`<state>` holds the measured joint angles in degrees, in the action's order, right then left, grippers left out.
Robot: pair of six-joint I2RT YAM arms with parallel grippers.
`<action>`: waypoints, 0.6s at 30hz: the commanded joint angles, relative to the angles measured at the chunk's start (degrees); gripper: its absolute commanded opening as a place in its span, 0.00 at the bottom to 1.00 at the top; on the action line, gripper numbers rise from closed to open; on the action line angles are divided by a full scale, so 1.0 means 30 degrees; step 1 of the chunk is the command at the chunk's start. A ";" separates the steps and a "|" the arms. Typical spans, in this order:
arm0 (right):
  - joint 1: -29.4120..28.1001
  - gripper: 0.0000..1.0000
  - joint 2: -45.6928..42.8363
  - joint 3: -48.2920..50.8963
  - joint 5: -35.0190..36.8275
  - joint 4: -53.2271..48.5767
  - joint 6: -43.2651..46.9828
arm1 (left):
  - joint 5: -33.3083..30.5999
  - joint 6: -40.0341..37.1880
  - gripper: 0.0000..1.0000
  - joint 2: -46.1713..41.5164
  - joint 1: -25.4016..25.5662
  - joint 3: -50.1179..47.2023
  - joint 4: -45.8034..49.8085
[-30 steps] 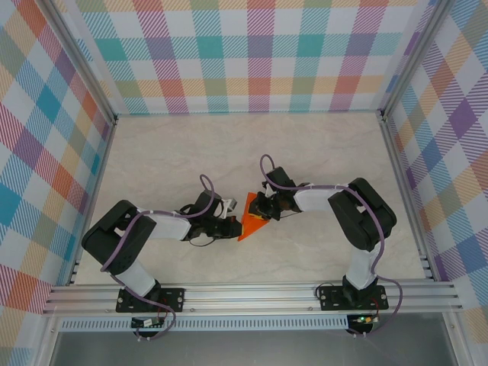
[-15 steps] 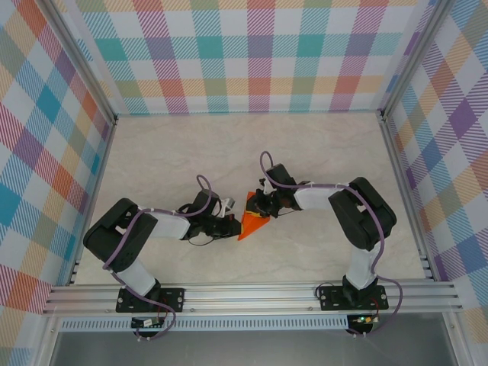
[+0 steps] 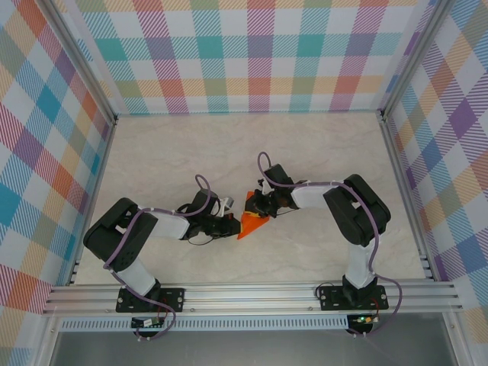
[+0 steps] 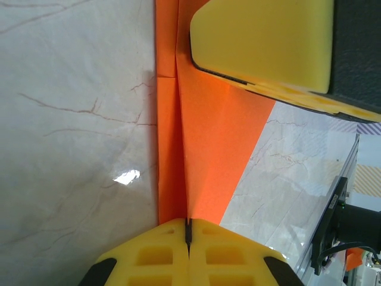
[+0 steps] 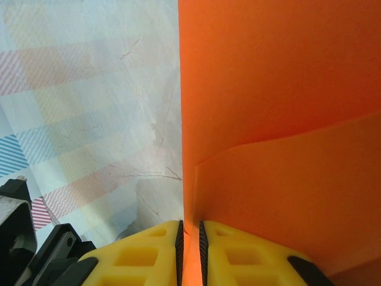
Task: Fold a paper plane with a square sheet of paper (pick it up from the middle)
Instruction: Fourth fold the wing at the center of the table.
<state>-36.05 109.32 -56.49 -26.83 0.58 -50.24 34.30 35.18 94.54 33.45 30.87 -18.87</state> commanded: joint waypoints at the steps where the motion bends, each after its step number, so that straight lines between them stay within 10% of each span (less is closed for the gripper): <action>1: 0.0013 0.17 0.0614 -0.0258 0.0158 -0.0470 0.0457 | -0.0945 -0.0194 0.04 0.0431 -0.0428 -0.0418 0.0708; 18: 0.0031 0.17 0.1127 -0.0745 0.0008 -0.1220 0.0518 | -0.1093 -0.1270 0.12 -0.0724 -0.0401 -0.0071 0.3281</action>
<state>-36.03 110.54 -58.30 -27.59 -1.15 -50.04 32.51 33.41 92.58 33.43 31.00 -15.40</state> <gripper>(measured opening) 0.172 0.123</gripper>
